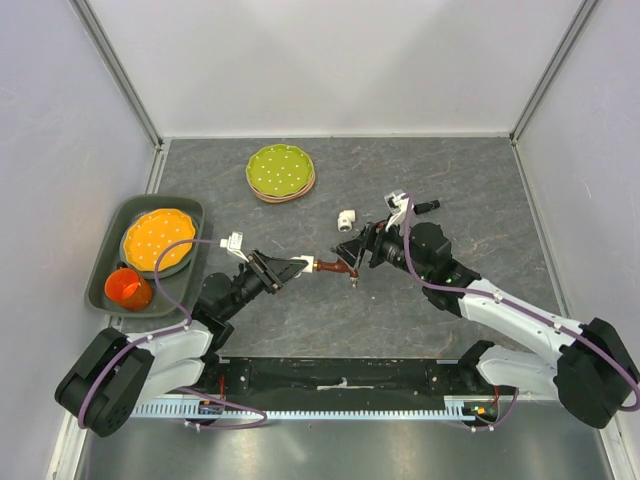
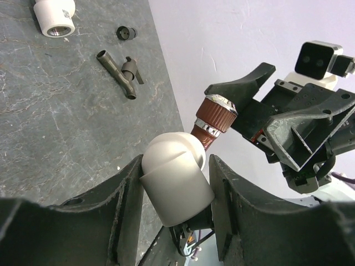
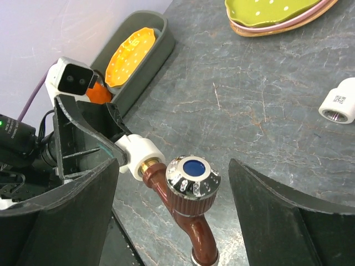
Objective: Install the water faucets
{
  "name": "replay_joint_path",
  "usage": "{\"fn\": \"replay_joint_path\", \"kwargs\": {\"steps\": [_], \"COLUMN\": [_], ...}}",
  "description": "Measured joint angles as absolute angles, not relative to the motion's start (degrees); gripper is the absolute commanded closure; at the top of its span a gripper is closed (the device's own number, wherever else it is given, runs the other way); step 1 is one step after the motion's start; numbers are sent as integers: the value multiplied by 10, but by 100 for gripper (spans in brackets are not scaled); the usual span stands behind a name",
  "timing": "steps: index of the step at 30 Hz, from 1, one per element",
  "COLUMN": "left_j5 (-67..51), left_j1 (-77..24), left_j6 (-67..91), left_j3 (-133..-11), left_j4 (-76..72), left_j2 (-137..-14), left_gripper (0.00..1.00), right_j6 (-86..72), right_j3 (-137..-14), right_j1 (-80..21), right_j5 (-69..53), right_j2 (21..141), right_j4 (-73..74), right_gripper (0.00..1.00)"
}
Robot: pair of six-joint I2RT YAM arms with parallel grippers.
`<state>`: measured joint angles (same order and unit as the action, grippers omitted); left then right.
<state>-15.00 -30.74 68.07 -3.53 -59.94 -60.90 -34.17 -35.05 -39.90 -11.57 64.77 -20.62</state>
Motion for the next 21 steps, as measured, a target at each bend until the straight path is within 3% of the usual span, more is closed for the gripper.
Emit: {"fn": "replay_joint_path", "kwargs": {"steps": [11,14,21], "left_j5": [-141,-141,-141], "left_j1": [-307,-307,-307], "left_j6": [709,712,712], "left_j3": [-32,-30,-29], "left_j4": [-617,-631,-656], "left_j2": [-611,-611,-611], "left_gripper": [98,98,98], "right_j6": [-313,-314,-342], "right_j3": [-303,-295,-292], "right_j1": [-399,-399,-399], "right_j5": [-152,-169,-220], "right_j2": [628,636,656], "right_j4": [-222,-234,-274], "right_gripper": [23,35,78]}}
